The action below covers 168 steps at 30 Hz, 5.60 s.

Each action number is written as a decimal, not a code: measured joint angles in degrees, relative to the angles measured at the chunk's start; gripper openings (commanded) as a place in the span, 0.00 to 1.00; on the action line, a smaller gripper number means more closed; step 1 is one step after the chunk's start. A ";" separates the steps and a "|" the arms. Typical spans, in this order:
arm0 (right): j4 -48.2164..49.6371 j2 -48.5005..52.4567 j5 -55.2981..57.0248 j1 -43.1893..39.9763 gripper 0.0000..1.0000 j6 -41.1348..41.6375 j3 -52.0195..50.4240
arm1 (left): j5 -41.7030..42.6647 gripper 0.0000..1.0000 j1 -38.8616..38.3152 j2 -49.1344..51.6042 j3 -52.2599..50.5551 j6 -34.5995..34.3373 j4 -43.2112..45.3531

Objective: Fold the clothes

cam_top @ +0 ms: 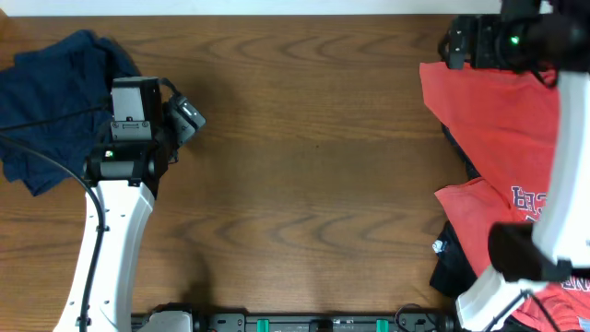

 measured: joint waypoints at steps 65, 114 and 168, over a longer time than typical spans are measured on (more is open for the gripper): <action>-0.68 -56.13 7.06 1.51 0.99 -0.92 -1.95 | -0.61 0.98 0.00 0.00 0.00 0.00 -0.04; -1.49 -100.35 10.10 -5.55 0.99 -1.07 -2.69 | -0.61 0.98 0.00 0.00 0.00 0.02 -0.07; 71.87 -106.42 -1.64 -5.05 0.99 -2.60 -136.85 | -1.03 0.98 0.00 0.00 0.02 0.00 -0.09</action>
